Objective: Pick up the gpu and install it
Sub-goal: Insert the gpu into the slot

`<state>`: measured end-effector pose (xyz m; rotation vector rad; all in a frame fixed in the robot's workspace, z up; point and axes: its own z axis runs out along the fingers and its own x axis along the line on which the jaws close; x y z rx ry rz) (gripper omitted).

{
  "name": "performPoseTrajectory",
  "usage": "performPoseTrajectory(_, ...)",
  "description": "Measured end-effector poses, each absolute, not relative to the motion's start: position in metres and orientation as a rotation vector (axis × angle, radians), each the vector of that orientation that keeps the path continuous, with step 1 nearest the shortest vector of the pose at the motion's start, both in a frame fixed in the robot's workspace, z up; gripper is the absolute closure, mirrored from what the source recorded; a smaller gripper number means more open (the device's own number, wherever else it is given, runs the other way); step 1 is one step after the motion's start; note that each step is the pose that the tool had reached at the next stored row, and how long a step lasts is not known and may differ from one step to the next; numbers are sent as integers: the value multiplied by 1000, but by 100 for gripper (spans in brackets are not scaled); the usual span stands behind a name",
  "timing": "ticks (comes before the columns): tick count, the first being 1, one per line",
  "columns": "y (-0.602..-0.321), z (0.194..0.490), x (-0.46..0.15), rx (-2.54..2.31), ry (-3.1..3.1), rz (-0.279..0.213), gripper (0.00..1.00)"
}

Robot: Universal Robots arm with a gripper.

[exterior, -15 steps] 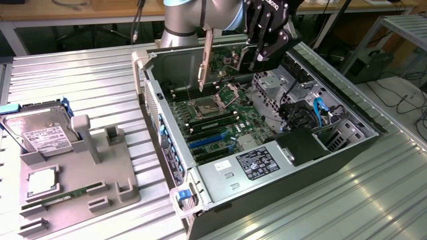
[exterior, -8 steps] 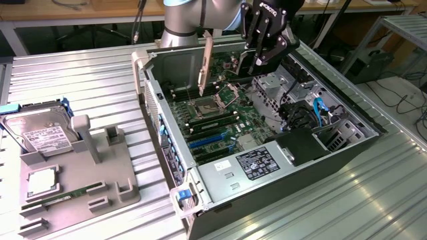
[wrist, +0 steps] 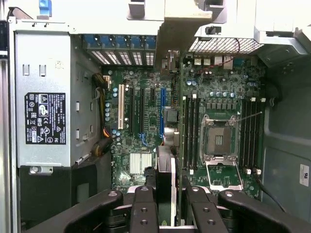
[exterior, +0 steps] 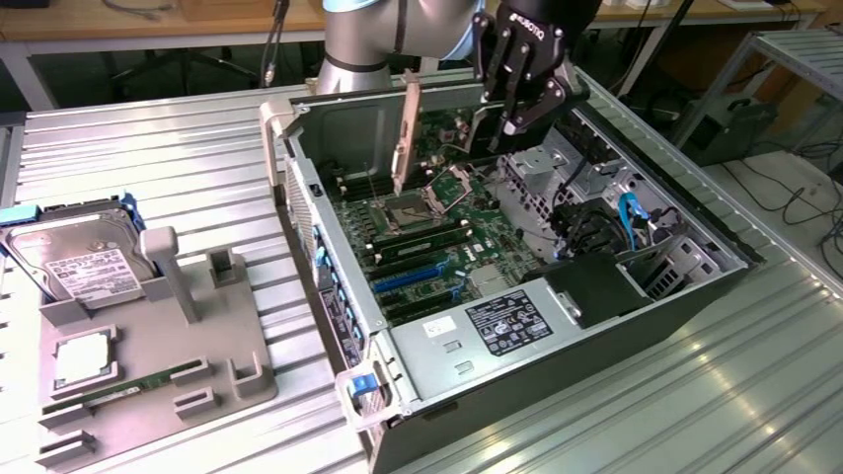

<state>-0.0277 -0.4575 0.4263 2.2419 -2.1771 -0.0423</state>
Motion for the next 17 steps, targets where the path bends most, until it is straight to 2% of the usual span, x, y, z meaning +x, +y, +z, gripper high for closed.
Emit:
performPoseTrajectory(8, -457, 423, -28, 2274, -2142, -42, 72)
performPoseTrajectory(17, -457, 404, -28, 2349, -2058, -42, 72)
